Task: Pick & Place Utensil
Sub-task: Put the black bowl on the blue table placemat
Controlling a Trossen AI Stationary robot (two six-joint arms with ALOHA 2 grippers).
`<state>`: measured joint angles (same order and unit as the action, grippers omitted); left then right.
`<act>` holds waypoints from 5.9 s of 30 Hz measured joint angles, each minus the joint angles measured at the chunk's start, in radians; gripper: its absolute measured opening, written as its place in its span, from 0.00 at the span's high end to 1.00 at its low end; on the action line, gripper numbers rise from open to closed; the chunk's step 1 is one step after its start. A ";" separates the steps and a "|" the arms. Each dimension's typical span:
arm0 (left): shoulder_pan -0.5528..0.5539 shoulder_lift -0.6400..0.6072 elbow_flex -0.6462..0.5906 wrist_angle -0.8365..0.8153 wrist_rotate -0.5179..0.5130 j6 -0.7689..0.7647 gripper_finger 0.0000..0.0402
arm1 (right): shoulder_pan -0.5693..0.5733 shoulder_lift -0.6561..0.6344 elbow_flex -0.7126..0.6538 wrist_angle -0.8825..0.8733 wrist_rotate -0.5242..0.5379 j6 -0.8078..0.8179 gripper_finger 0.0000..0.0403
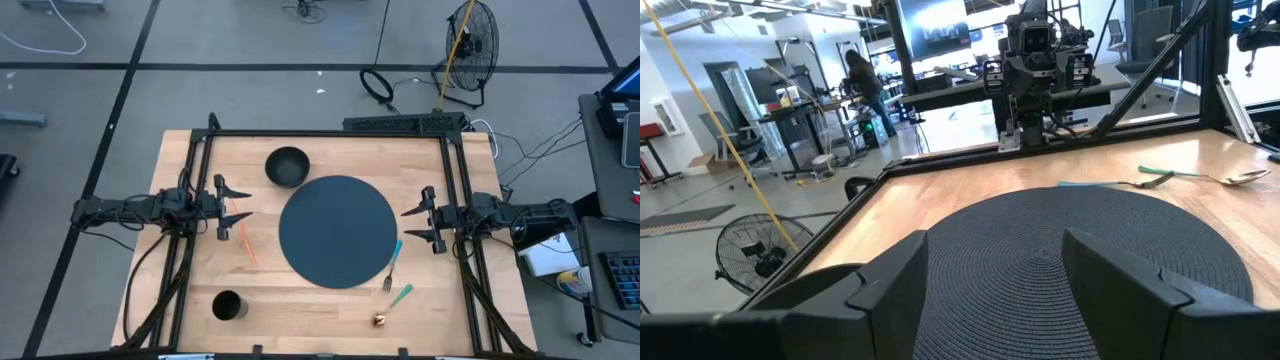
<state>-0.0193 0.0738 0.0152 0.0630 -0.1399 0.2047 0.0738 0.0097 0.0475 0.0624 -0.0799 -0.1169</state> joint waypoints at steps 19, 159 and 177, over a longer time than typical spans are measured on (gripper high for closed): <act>0.000 0.000 0.000 0.000 0.000 0.000 0.41 | 0.000 0.000 0.000 0.198 0.000 0.313 0.48; 0.531 1.504 1.162 -0.928 0.009 -0.189 0.41 | 0.000 0.186 0.001 0.323 0.077 0.183 0.48; 0.771 1.618 1.168 -0.870 0.197 -0.450 0.41 | 0.000 0.186 0.001 0.322 0.078 0.181 0.48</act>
<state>0.7522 1.6917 1.1835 -0.8072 0.0569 -0.2455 0.0738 0.1959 0.0483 0.3842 -0.0021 0.0645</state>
